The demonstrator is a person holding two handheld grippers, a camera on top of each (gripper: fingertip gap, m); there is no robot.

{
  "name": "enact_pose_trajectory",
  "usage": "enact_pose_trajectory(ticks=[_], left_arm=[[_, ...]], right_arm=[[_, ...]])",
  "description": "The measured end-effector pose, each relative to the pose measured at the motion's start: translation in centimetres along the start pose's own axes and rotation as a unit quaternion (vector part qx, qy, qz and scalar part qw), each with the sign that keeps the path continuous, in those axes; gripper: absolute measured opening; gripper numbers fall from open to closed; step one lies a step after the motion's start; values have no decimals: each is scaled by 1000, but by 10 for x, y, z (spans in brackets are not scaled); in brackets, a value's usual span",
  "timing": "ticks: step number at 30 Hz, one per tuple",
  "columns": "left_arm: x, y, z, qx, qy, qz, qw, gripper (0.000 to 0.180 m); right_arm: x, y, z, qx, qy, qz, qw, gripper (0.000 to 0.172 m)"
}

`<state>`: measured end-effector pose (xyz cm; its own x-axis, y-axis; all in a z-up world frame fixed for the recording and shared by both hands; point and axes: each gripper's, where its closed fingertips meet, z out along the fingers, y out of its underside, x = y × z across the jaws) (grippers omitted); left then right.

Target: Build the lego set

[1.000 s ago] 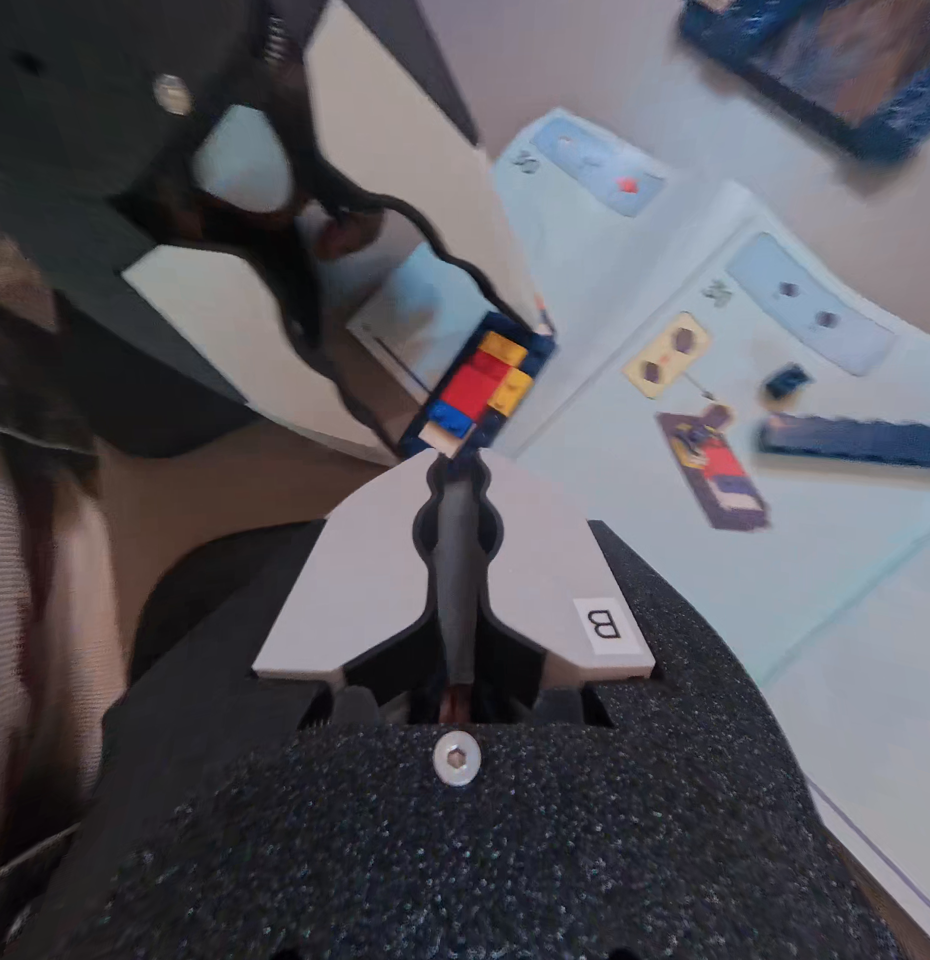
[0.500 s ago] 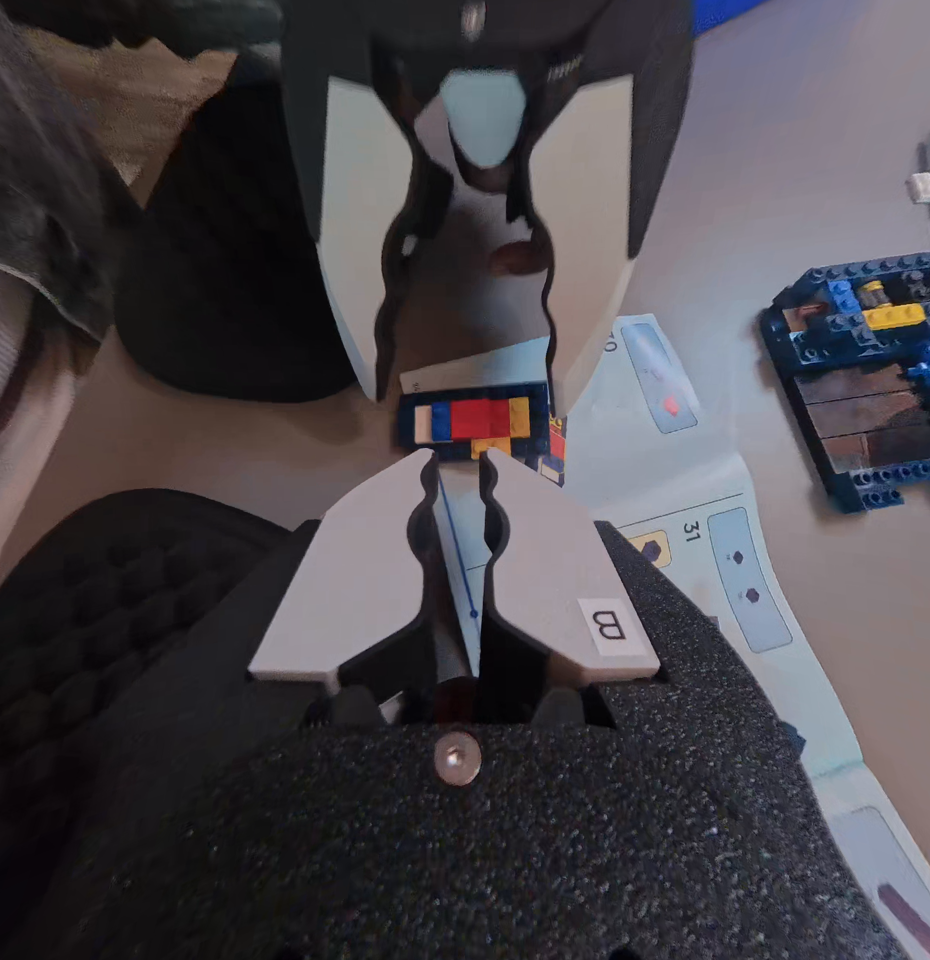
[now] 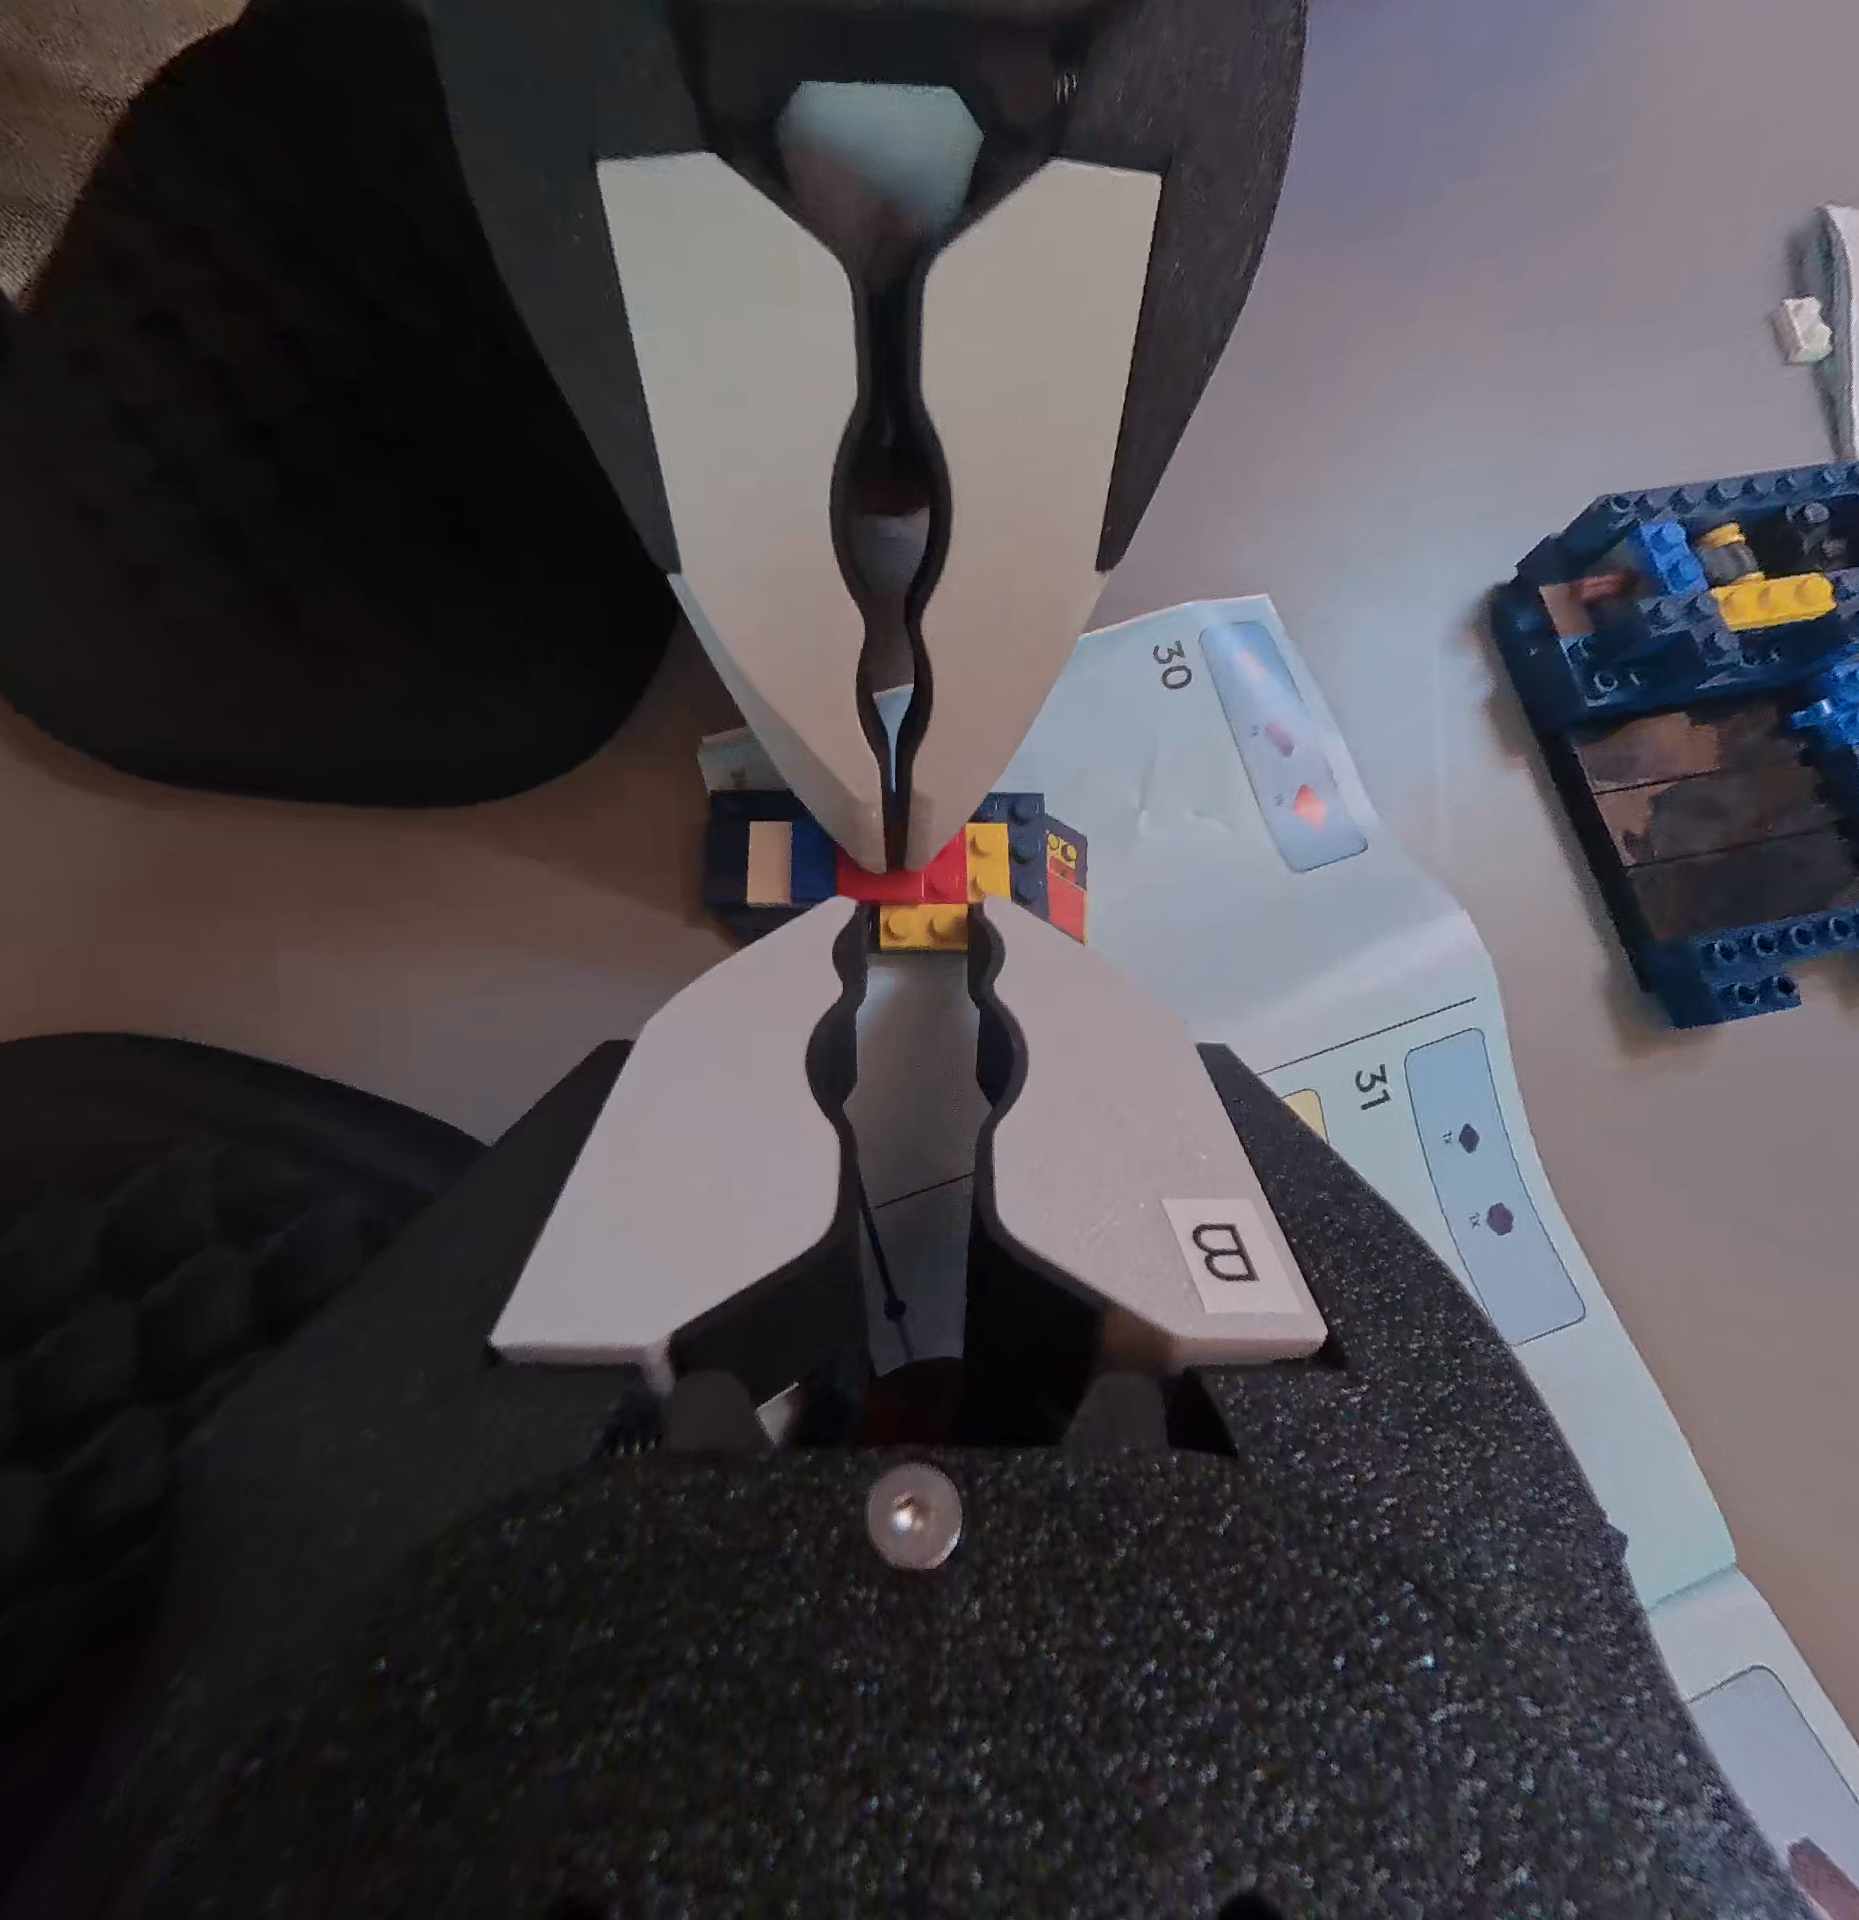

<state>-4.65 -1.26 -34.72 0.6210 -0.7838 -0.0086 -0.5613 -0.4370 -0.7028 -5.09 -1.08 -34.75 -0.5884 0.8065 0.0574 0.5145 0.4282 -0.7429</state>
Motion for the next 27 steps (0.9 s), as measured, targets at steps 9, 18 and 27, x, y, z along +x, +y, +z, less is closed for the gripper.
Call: enact_pose_trajectory(ticks=[9,18,27], left_arm=[[0,1,0,-16,2,-16,1000,0],[1,1,0,14,44,-46,998,0],[1,1,-1,25,71,-34,997,0]], right_arm=[[1,6,-4,-31,33,-26,999,16],[-3,1,-7,14,11,-95,995,15],[6,-6,-2,-46,-149,-296,942,51]])
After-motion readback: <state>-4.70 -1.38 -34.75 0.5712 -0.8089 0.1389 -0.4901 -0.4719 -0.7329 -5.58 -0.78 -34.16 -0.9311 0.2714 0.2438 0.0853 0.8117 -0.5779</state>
